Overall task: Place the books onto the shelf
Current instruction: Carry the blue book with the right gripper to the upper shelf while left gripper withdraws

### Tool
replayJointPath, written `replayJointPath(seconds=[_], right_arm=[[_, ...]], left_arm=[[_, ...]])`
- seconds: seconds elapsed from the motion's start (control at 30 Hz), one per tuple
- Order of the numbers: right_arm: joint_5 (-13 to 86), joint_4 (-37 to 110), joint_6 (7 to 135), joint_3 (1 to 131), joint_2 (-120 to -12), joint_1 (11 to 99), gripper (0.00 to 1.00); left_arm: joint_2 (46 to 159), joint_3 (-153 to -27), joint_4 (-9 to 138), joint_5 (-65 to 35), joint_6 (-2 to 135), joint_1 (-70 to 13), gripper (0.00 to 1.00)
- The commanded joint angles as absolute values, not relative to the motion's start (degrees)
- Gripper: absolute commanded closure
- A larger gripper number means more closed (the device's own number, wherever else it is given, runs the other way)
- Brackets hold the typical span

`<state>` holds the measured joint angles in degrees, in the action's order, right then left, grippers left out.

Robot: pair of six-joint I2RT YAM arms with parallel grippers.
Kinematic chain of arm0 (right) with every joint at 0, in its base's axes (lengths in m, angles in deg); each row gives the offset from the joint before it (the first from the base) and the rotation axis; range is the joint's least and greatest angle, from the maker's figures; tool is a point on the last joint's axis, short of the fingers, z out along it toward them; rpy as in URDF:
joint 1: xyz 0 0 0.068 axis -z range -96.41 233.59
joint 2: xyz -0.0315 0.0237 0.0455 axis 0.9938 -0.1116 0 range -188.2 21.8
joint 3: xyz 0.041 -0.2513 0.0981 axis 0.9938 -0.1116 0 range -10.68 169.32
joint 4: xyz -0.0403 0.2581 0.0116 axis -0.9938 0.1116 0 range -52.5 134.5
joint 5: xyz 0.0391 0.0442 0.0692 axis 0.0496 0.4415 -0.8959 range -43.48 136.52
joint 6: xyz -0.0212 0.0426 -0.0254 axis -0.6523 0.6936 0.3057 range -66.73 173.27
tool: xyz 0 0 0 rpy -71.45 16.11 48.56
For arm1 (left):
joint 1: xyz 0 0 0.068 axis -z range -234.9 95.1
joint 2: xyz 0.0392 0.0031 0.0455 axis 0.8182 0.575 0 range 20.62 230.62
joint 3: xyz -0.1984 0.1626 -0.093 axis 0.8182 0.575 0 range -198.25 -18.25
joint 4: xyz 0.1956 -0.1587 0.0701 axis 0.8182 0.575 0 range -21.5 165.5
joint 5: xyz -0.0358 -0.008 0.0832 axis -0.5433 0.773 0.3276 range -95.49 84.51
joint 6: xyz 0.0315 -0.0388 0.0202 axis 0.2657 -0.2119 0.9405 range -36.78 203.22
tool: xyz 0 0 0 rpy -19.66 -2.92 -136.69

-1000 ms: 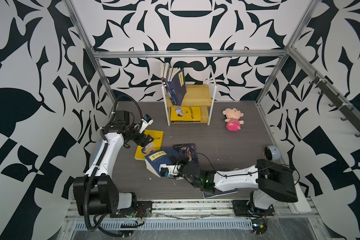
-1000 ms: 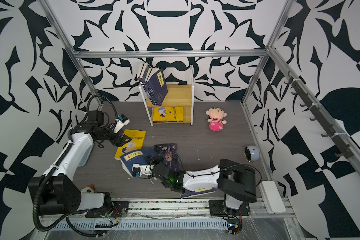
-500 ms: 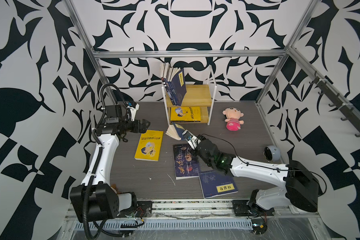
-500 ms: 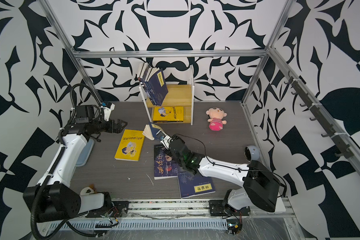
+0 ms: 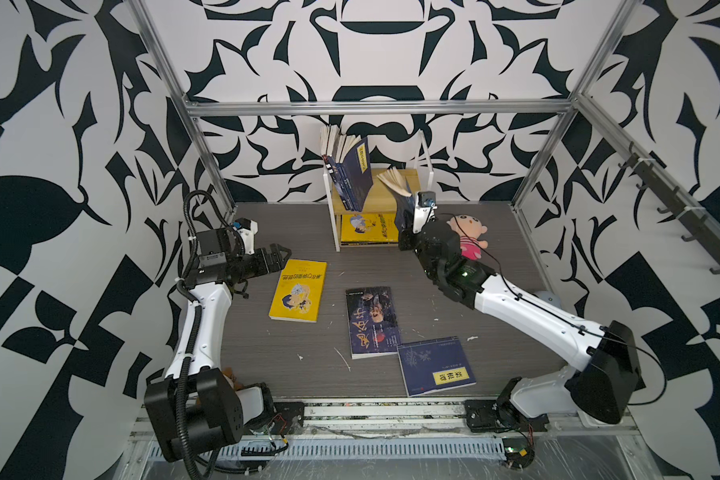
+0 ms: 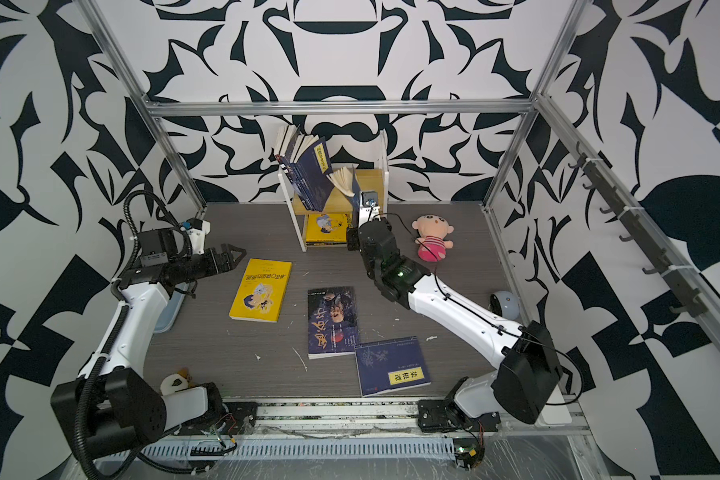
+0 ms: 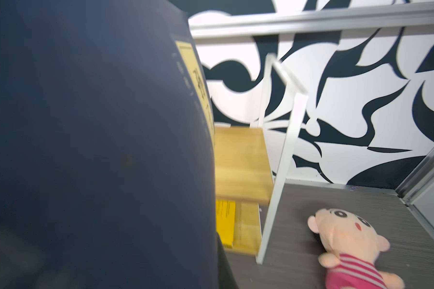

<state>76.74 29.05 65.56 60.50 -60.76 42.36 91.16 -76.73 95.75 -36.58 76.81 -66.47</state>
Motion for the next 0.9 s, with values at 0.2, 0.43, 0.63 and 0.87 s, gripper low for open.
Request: replayJointPath(seconds=[0.2, 0.43, 0.63, 0.87], right_arm=[[74.51, 26.93, 74.74, 79.9, -74.6, 47.32, 1.0], [72.96, 28.64, 72.59, 92.88, -87.15, 47.73, 1.0], [71.96, 29.24, 70.72, 102.9, -97.01, 47.73, 1.0], [67.45, 27.5, 65.54, 109.79, -103.63, 47.67, 1.0]], left_arm=[[89.87, -78.12, 95.91, -36.92, 76.37, -65.64, 0.0], [89.88, -78.53, 96.18, -36.93, 77.03, -64.53, 0.0], [89.55, -79.08, 97.13, -36.24, 78.21, -63.69, 0.0], [89.4, -78.91, 96.98, -35.72, 78.97, -63.46, 0.0]])
